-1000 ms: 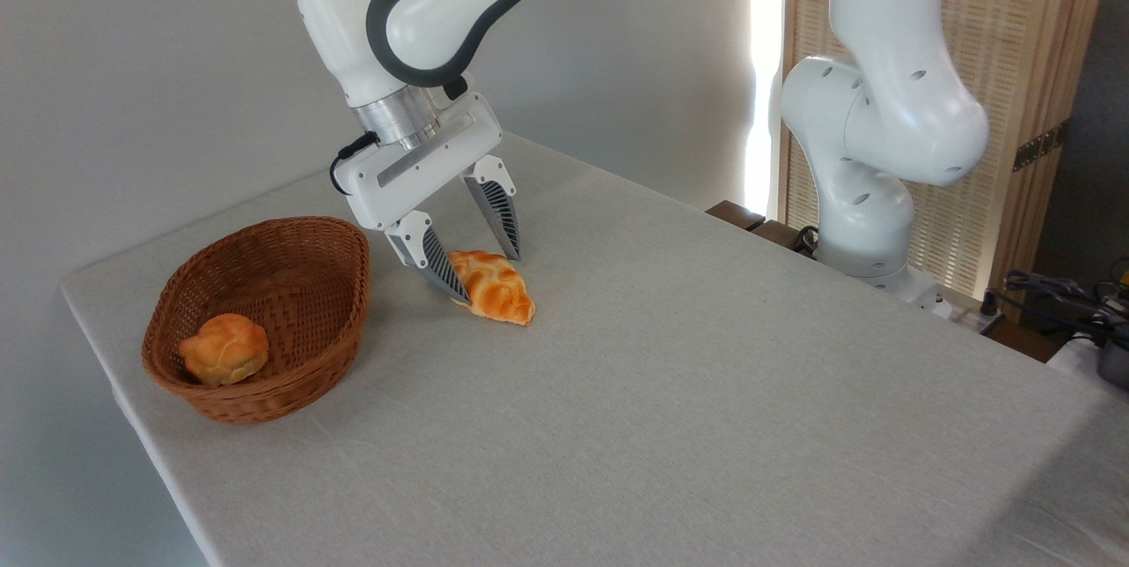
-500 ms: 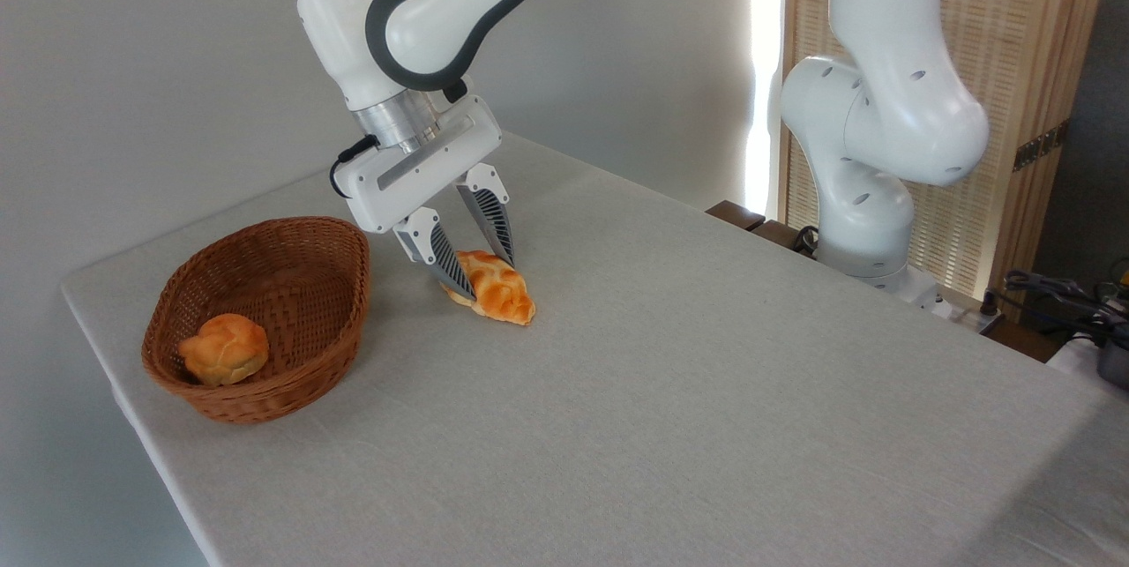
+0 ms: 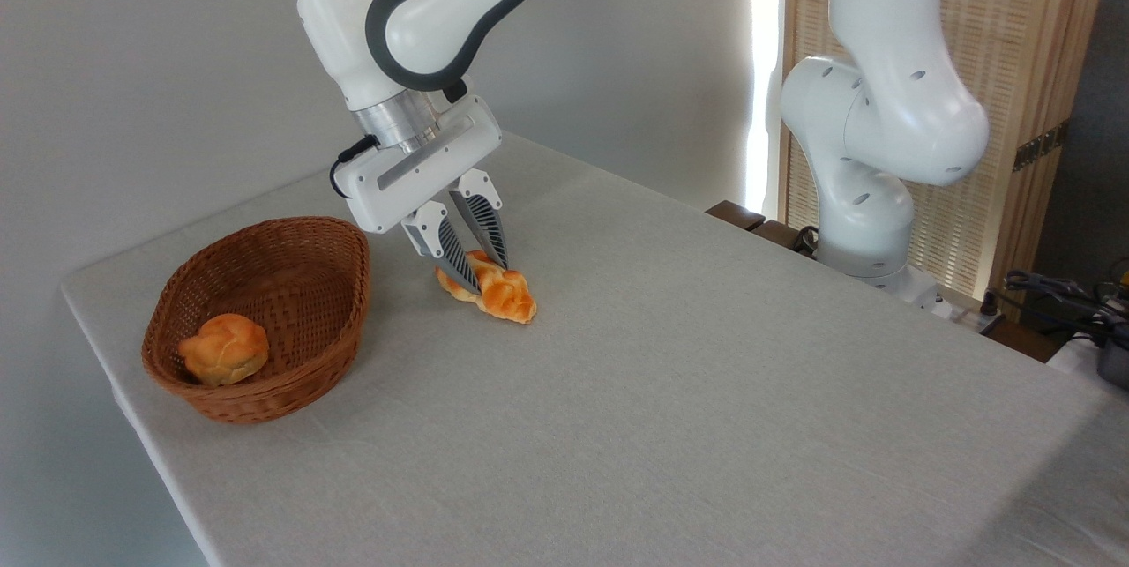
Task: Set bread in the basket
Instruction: 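Lift the croissant and carry it over the wicker basket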
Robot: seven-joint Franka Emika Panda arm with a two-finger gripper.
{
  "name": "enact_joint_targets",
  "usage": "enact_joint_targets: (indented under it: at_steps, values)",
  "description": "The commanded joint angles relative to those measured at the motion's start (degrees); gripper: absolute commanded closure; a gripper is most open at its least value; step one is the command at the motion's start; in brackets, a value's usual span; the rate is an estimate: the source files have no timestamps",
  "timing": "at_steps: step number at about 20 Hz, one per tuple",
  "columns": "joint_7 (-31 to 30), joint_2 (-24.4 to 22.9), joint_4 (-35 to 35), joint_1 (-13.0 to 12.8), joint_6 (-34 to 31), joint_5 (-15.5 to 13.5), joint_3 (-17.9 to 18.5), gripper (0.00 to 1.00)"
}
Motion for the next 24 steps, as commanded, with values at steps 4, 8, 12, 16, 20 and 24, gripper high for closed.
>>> enact_joint_targets:
  at_steps: [4, 8, 12, 16, 20, 24]
  values:
    - [-0.88, -0.38, 11.39, -0.04, -14.39, -0.29, -1.05, 0.63]
    - [-17.18, 0.06, 20.54, 0.22, -15.56, -5.64, -0.97, 0.63]
    - [-34.07, 1.03, 23.11, 0.49, -6.09, -5.91, -0.62, 0.57]
    - [-50.95, 4.45, 23.02, 0.49, 4.73, -5.39, -0.61, 0.52]
    - [-60.65, 9.1, 23.11, 0.49, 13.52, -4.95, -0.61, 0.52]
    - [-62.14, 12.1, 23.02, 0.49, 17.4, -4.86, -0.61, 0.44]
